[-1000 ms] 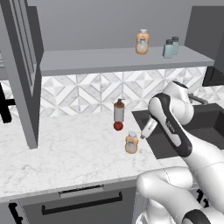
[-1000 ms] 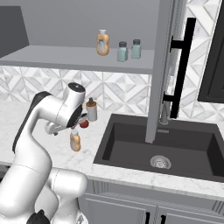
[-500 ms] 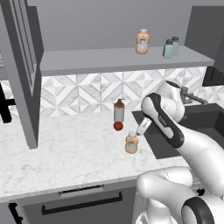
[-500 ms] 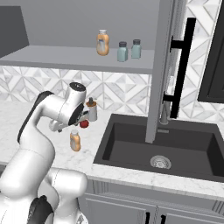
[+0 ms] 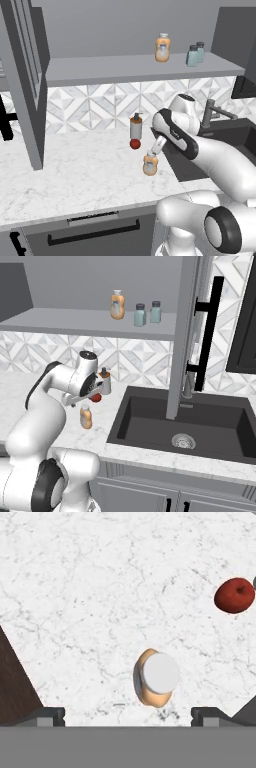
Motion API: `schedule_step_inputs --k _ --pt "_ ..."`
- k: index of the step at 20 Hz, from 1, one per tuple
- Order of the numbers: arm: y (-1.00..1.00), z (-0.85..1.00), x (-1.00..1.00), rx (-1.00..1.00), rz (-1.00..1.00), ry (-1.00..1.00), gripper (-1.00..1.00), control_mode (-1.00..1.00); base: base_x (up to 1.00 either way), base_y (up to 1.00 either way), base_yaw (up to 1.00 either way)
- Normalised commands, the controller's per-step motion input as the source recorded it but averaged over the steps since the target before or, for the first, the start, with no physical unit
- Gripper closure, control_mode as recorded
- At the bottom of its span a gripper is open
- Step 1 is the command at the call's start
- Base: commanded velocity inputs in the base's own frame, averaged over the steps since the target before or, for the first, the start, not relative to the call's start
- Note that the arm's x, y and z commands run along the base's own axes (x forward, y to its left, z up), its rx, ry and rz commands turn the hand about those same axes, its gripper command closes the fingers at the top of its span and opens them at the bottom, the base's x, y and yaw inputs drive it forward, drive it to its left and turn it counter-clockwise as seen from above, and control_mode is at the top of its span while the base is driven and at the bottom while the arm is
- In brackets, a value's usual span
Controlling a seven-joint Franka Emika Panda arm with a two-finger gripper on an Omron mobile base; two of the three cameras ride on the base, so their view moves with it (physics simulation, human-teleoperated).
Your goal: Put the shaker and condiment bottle from the counter next to their counterparts in the cabinet.
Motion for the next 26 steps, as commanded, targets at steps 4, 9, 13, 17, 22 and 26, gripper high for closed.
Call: schedule_step_inputs --k 4,9,13,17,22,26 --pt "0.00 -0.17 0.15 -0.05 0.00 0.00 -1.00 -1.00 0.00 0.00 0.00" --pt "0.00 -0.15 0.16 -0.03 0.00 0.00 -1.00 -1.00 0.00 0.00 0.00" --pt "0.00 -0.11 0.14 -0.02 0.00 0.00 -1.00 -1.00 0.00 0.00 0.00" --pt "0.00 -0.08 0.11 -0.01 0.00 -0.01 -1.00 -1.00 0.00 0.00 0.00" --pt "0.03 -0.12 0.01 -0.02 0.00 -0.03 -1.00 -1.00 0.00 0.00 0.00" --pt "0.05 -0.19 -0.02 0.00 0.00 -0.04 -1.00 -1.00 0.00 0.00 0.00"
